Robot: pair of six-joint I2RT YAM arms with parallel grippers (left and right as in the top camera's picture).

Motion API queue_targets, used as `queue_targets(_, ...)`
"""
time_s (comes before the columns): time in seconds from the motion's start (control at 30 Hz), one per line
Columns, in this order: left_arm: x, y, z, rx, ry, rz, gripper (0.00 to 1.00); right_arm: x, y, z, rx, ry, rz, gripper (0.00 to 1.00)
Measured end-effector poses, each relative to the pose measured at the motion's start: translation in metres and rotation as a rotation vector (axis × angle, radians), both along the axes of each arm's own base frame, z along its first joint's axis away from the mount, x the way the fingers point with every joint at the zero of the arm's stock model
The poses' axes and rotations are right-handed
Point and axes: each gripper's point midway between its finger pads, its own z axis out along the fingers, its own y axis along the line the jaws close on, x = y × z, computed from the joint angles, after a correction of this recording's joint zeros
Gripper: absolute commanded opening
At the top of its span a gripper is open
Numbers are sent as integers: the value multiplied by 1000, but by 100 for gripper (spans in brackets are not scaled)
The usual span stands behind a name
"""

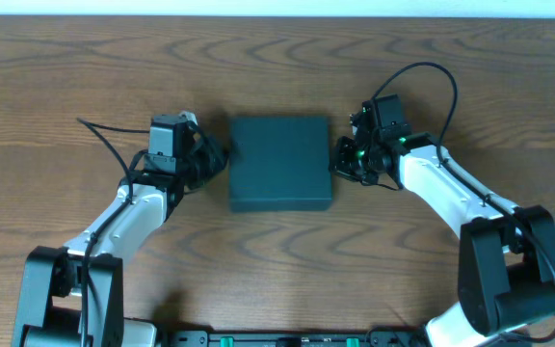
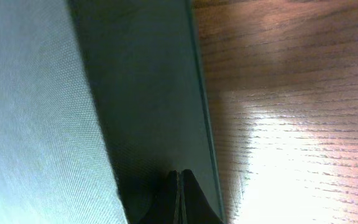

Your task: Pack container

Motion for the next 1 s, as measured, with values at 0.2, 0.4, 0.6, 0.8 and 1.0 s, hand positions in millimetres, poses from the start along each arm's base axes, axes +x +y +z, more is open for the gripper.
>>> queue_targets(0.2,8,-8,9,-38,-30,26,6,1,-1,0,-1,0,-14,2)
queue_targets(0.4,9,-13,4,-43,-19,30,6,8,-6,0,-12,-18,-36,2)
queue_targets(0.6,12,-20,5,-59,-30,25,6,12,-16,1,-5,-15,-62,2)
queue_targets(0.8,13,-29,5,-82,-36,13,6,21,-29,4,25,-28,-99,2)
queue_targets(1.0,13,-29,5,-87,-31,18,6,36,-33,13,75,-77,-120,2)
